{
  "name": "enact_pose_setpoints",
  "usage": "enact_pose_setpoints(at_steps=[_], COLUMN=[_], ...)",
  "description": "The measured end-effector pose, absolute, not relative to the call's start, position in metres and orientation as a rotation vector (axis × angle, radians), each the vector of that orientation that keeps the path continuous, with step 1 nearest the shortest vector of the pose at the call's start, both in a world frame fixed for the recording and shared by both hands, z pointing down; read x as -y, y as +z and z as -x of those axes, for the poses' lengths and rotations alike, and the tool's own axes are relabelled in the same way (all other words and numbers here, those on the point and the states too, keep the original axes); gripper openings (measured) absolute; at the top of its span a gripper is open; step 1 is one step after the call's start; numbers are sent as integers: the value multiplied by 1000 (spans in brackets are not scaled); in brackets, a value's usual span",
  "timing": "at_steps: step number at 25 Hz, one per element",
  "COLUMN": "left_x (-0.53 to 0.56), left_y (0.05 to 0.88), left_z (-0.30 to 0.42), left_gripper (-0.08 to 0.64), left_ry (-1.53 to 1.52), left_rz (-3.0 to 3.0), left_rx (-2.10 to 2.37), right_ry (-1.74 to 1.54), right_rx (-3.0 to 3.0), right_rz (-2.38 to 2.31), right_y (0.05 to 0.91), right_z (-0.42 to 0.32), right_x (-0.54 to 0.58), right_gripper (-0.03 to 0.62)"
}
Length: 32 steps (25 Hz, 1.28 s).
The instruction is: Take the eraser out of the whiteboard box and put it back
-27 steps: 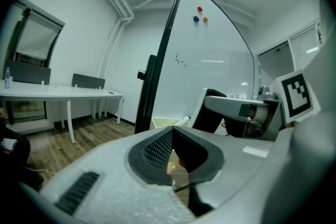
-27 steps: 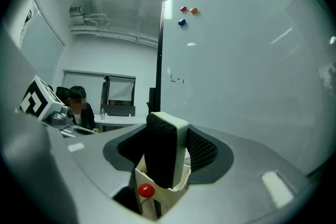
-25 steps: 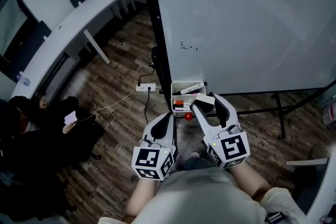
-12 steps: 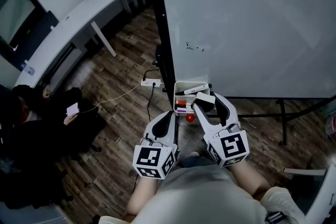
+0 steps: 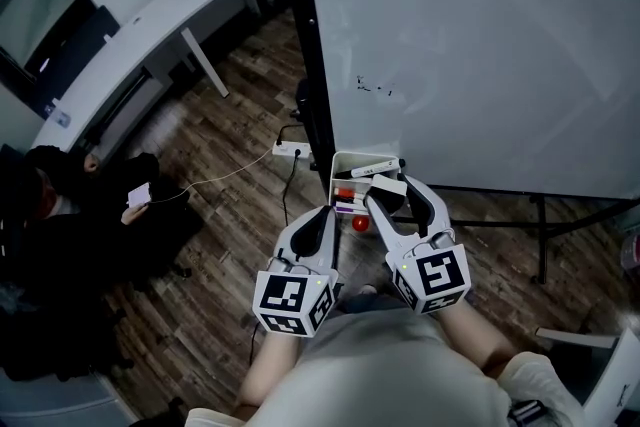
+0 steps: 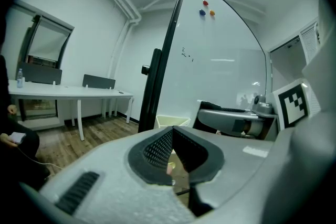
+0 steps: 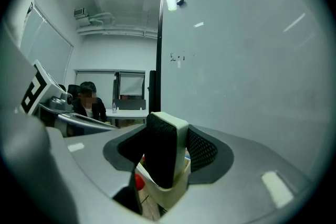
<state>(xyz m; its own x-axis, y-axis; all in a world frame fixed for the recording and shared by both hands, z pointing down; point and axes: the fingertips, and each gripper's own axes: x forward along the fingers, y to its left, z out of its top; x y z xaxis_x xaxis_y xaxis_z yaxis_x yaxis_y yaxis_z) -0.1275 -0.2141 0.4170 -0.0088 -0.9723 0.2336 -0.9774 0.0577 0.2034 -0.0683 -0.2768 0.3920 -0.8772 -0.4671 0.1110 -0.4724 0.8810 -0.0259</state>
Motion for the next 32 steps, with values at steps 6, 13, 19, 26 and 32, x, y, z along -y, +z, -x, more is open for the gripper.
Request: enact_pose_setpoints(at_steps=[6,13,19,26,32], left_x=[216,220,222,222,220], left_y=[422,423,425,425,426], left_z=[128,131,126,123,122], left_gripper=[5,5,5,5,5], left_ry=[22,9,2,-10,-13], left_rz=[-1943,-1921,-1922,-1926,-1927], left_rx=[2046,2063,2054,2044,2040], right_ry=[86,95,115,123,118], right_rx=[2934,2913,2909,2913,2915], right_rz=[-710,-677,-670,-671,-672], right_y=[404,416,422,421,420], right_z=[70,73,72,72,72], right_x=[279,282,280,278,277], right_gripper=[232,232,235,242,273])
